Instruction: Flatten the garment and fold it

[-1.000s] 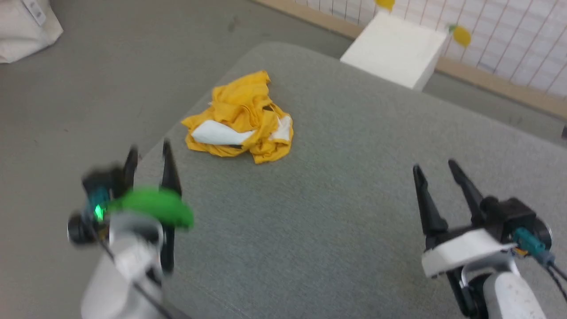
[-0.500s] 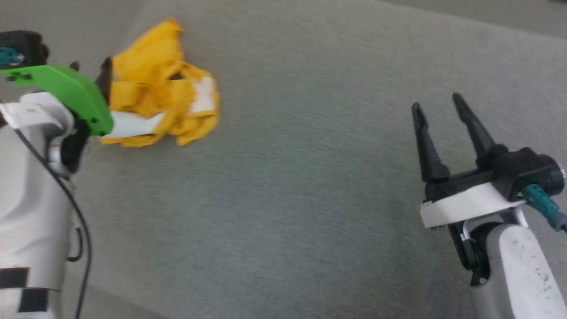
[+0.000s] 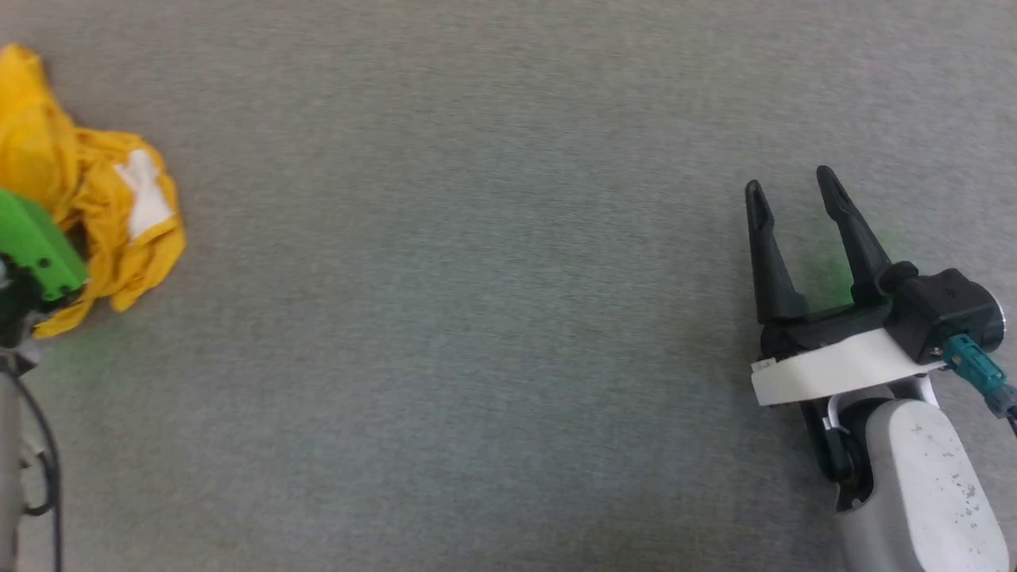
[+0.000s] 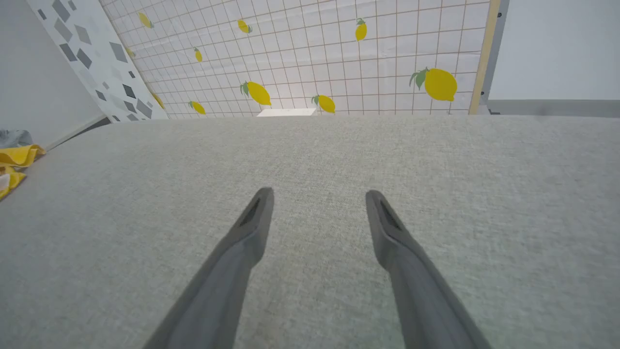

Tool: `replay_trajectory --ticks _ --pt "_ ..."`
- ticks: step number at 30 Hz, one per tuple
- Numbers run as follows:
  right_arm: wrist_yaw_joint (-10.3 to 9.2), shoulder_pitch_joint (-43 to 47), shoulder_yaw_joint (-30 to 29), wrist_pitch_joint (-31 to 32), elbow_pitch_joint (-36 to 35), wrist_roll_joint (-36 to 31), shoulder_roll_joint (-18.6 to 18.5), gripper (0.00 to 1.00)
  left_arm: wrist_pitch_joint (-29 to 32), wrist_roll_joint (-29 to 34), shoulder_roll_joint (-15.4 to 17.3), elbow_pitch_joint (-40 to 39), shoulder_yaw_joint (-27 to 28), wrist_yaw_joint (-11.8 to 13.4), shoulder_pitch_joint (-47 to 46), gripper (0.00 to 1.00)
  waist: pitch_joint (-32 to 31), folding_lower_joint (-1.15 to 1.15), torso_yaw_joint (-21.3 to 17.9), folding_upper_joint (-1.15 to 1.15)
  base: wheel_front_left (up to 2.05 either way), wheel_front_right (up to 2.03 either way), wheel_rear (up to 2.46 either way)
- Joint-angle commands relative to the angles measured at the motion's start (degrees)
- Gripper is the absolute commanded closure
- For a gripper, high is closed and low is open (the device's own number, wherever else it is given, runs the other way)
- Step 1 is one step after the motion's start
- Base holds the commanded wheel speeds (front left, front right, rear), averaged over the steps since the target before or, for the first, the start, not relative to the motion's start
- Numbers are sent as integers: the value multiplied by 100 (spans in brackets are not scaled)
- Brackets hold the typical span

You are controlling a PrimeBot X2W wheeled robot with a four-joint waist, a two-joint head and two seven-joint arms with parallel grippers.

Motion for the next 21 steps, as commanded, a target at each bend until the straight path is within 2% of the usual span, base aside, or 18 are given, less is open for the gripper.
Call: replay_trajectory --ticks 1,2,3,4,9,12,15,21 --pt "-9 -87 19 -67 56 54 -3 0 375 -98 -298 249 -184 51 601 0 105 0 -339 -1 0 0 0" --pt "-9 -81 20 -86 89 73 -3 0 428 -119 -277 204 -170 65 664 23 36 0 -346 -1 0 0 0" --pt "-9 -67 13 -108 133 87 -3 0 406 -134 -248 120 -140 69 728 66 -65 0 -347 -1 0 0 0" --pt "-9 -50 1 -123 164 97 -3 0 322 -117 -207 38 -113 72 770 100 -141 0 -345 -1 0 0 0" --pt "-9 136 -71 -207 413 196 -3 0 -986 325 96 -379 42 133 875 100 -822 0 -328 -1 0 0 0" --pt "-9 307 -161 -249 534 278 -3 0 -1828 529 160 -512 147 177 807 100 -1277 0 -328 -1 0 0 0" --pt "-9 490 -237 -289 647 361 -3 0 -2579 805 268 -722 107 120 670 100 -1756 0 -367 -1 0 0 0" --pt "-9 819 -385 -343 770 505 -3 0 -3523 1229 328 -1300 -168 -59 263 100 -2532 0 -582 -1 0 0 0"
